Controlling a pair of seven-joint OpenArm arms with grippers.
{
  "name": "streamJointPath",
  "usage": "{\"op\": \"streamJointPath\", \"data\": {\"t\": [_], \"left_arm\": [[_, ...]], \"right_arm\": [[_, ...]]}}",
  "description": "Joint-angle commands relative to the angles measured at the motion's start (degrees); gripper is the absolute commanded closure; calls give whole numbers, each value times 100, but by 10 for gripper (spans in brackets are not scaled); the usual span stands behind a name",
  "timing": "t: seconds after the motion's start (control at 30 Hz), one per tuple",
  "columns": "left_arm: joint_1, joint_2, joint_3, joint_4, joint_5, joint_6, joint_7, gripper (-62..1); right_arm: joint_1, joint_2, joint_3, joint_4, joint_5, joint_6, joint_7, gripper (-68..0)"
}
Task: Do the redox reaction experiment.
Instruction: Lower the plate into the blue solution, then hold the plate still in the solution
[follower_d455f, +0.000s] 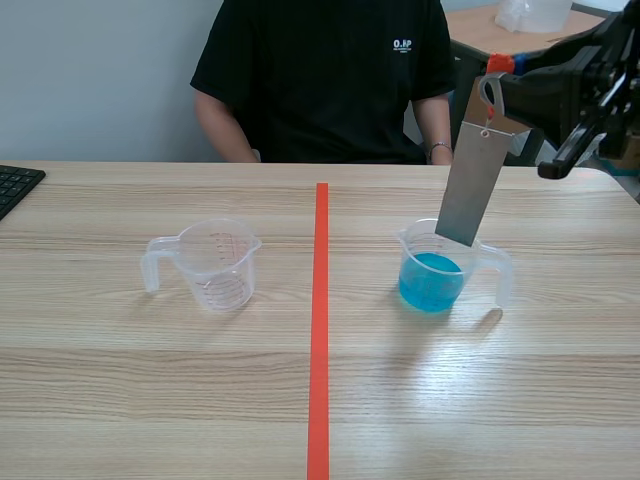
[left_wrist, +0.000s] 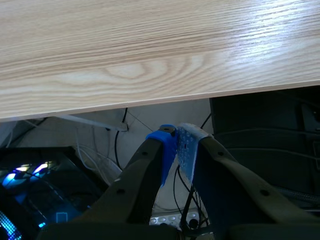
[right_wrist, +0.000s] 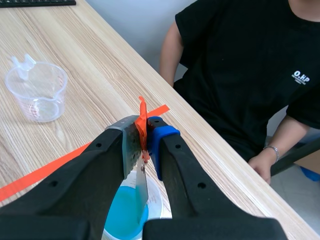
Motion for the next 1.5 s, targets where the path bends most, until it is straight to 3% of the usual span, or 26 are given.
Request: {"op": "streamJointPath", "data": {"t": [0.0, 0.4, 0.6, 1.0, 1.47], "left_arm": [[-15, 85, -37, 35, 4, -15, -74, -47], [-48, 216, -37, 31, 2, -52, -59, -47], [-236, 214, -37, 20, 2, -55, 400, -47], [-236, 212, -37, 20, 2, -55, 466, -47], [-236, 214, -37, 20, 2, -55, 466, -47]], "right_arm": [[98, -4, 37, -24, -31, -39, 127, -15], [133, -527, -37, -614, -824, -9, 570, -15], [396, -798, -184, -1108, -1174, 90, 693, -15], [608, -1047, -605, -1615, -1810, 90, 922, -15], [605, -1064, -643, -1615, -1956, 90, 920, -15]]}}
